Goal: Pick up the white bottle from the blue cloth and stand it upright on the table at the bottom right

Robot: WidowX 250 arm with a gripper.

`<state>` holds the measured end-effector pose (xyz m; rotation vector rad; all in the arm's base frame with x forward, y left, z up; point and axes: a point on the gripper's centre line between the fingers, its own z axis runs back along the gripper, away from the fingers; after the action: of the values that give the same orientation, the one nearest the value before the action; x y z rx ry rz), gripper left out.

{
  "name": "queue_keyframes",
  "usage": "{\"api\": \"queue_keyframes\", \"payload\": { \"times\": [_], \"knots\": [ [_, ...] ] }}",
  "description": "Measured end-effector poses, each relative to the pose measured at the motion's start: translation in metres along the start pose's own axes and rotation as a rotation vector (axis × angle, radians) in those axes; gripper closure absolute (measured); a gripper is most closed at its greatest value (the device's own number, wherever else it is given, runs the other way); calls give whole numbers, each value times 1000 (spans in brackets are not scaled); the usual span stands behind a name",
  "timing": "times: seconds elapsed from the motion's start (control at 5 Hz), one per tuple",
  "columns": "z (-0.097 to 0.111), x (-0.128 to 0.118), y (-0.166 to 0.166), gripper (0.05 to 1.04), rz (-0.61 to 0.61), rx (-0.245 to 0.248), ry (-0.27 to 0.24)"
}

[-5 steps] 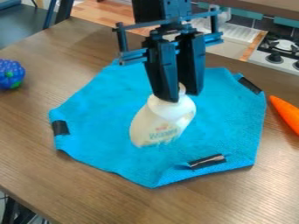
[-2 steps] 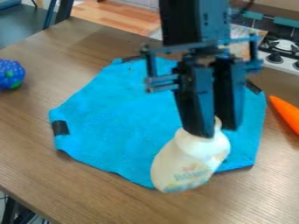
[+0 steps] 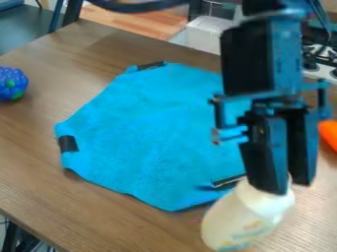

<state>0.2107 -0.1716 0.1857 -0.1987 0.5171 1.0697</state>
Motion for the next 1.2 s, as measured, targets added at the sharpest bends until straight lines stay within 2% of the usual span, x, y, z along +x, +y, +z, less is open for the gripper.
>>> {"api": "queue_keyframes", "payload": {
  "times": [0.2,0.4,0.6,1.0,1.2],
  "knots": [
    [-12,0,-12,796,-7,6,58],
    [-10,5,-20,796,-18,-23,124],
    [-3,6,-27,796,-50,-83,177],
    [-7,14,-27,796,-60,-112,219],
    [-12,19,-26,796,-53,-112,210]
  ]
}}
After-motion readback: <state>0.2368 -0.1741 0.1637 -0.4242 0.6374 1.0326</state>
